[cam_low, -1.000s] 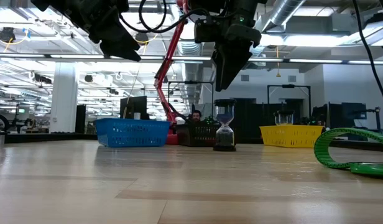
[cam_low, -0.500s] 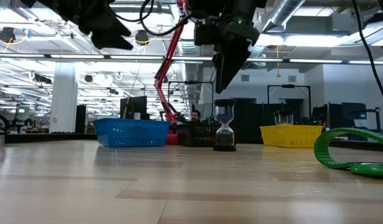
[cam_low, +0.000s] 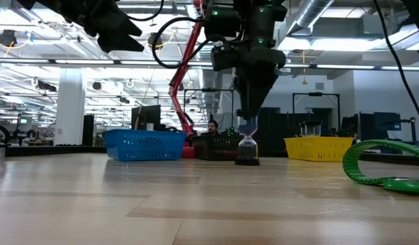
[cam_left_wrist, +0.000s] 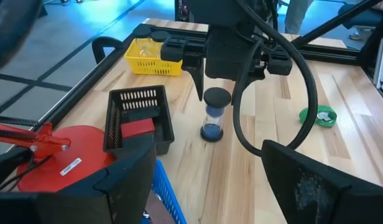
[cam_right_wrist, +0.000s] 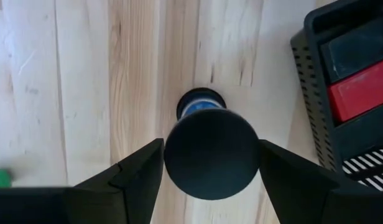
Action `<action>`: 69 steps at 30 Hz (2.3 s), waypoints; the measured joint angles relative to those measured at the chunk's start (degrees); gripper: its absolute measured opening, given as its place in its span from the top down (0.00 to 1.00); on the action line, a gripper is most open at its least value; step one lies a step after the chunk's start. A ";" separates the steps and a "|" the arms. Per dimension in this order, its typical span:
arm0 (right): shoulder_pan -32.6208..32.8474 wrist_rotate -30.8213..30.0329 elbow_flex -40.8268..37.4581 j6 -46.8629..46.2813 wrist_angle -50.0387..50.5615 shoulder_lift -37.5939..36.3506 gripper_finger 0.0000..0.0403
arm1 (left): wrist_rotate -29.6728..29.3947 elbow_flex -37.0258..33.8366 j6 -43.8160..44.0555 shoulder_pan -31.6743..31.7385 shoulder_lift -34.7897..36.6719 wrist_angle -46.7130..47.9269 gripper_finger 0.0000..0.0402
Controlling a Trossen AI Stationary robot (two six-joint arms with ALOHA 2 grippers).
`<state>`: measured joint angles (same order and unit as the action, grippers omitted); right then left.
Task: Pick & Place Office items
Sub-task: Put the blue hourglass into the yellow bin
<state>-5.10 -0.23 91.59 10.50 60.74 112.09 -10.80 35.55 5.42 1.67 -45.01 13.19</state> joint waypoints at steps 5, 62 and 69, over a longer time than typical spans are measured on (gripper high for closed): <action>0.00 0.00 0.00 0.00 -0.17 0.00 0.39 | -0.09 0.00 -0.01 0.00 0.00 -0.13 0.29; -0.31 0.26 0.04 -0.46 -1.34 0.76 0.41 | -0.06 0.00 -0.01 0.00 -0.02 -0.78 0.29; -0.31 0.66 0.04 -0.61 -1.39 0.76 0.41 | -0.18 0.00 -0.01 0.00 -0.02 -0.78 0.29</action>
<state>-5.41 0.43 91.64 9.89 59.35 112.86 -10.98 35.55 5.41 1.67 -45.04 12.40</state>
